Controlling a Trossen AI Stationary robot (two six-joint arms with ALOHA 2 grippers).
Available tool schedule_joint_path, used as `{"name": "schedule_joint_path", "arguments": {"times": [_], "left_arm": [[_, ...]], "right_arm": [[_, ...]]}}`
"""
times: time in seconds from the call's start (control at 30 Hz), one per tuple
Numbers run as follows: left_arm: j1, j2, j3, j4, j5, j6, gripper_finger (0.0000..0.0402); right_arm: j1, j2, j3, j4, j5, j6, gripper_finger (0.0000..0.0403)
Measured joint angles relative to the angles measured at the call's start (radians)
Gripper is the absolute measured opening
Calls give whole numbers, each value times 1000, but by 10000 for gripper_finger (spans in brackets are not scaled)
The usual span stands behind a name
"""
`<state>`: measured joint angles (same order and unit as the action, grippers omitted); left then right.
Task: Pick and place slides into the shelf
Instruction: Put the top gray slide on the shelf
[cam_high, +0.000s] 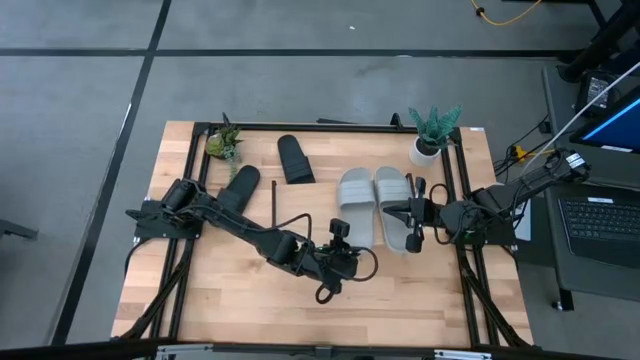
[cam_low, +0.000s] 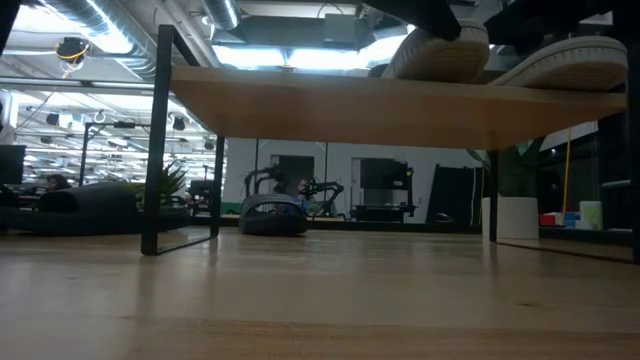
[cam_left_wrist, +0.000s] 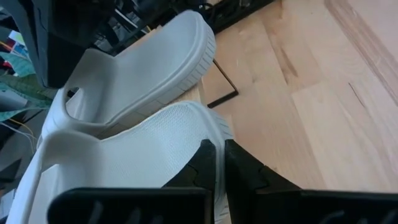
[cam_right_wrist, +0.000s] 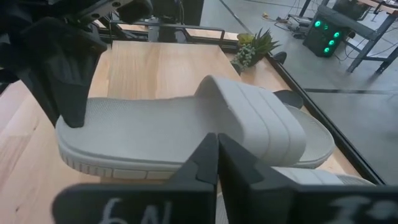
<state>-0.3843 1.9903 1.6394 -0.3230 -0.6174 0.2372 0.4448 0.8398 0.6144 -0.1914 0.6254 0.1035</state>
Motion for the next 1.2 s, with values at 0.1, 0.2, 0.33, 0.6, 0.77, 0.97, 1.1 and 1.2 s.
{"name": "schedule_joint_path", "arguments": {"times": [0.1, 0.2, 0.33, 0.6, 0.77, 0.97, 1.1, 1.2], "left_arm": [[0, 0, 0, 15, -5, 1, 7], [0, 0, 0, 29, -11, 5, 7], [4, -1, 0, 29, -9, 0, 6], [24, -1, 0, 30, 45, -45, 6], [24, -1, 0, 31, 59, -44, 6], [26, -1, 0, 48, 118, -44, 10], [32, -1, 0, 50, 140, -44, 27], [33, -1, 0, 50, 142, -45, 33]], "right_arm": [[0, 0, 0, 0, 0, 0, 4], [0, 0, 0, 0, 0, 0, 11], [0, 0, 0, 0, 0, 0, 16], [0, 0, 0, 3, 0, 0, 8], [0, 0, 0, 31, 0, -10, 15], [0, 0, 0, 54, 1, -34, 4], [0, 0, 0, 54, 1, -31, 14], [0, 0, 0, 54, 1, -29, 20]]}}
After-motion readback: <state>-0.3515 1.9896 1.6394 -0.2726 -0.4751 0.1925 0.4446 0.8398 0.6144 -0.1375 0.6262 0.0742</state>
